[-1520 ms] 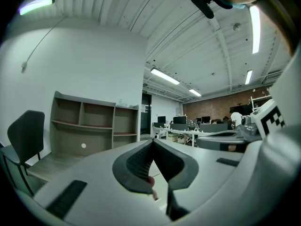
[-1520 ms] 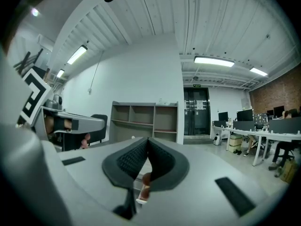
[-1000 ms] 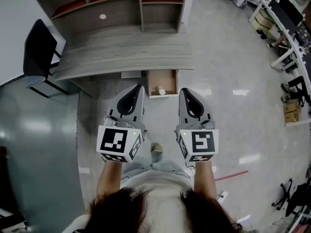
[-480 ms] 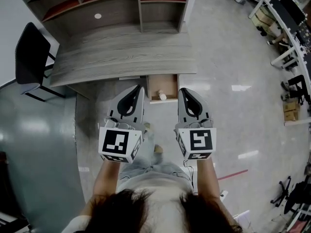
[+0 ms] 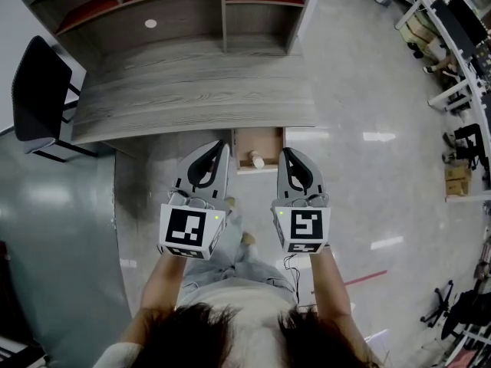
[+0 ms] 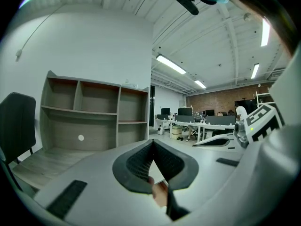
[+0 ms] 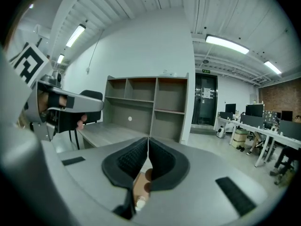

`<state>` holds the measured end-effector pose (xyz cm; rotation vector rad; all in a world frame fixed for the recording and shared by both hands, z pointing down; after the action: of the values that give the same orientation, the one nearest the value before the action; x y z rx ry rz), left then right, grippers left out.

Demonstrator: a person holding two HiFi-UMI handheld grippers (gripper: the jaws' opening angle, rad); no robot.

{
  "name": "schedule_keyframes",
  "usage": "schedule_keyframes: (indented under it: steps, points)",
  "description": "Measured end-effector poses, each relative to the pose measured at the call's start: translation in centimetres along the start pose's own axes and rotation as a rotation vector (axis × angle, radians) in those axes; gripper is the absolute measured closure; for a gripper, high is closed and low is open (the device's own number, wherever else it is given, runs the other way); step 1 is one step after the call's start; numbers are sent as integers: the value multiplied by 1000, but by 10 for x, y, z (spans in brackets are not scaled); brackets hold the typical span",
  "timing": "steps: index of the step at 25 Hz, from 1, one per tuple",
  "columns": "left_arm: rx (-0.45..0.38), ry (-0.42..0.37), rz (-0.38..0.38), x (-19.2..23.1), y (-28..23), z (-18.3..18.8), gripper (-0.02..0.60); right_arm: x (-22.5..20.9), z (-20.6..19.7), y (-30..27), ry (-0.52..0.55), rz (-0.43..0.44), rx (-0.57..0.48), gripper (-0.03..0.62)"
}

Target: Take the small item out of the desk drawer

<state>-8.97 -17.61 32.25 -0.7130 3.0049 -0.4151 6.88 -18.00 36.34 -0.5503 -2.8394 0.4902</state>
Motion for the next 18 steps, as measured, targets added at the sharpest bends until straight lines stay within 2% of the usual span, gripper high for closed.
schedule_keyframes:
  steps: [18]
  points:
    - [46,-13,-53,30,-60,-39,569,15,-77,-77,-9,51,199,565]
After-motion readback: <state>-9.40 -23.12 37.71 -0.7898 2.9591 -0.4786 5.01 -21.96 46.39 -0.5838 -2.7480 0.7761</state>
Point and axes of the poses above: the fingertips, and each gripper's own axes: y backward along the fingers, x to its left, z out of its top, the point moved 5 cm from there along y, backward along the fingers, and after that the axes turned 7 degrees about x, right-handed, at the moved point
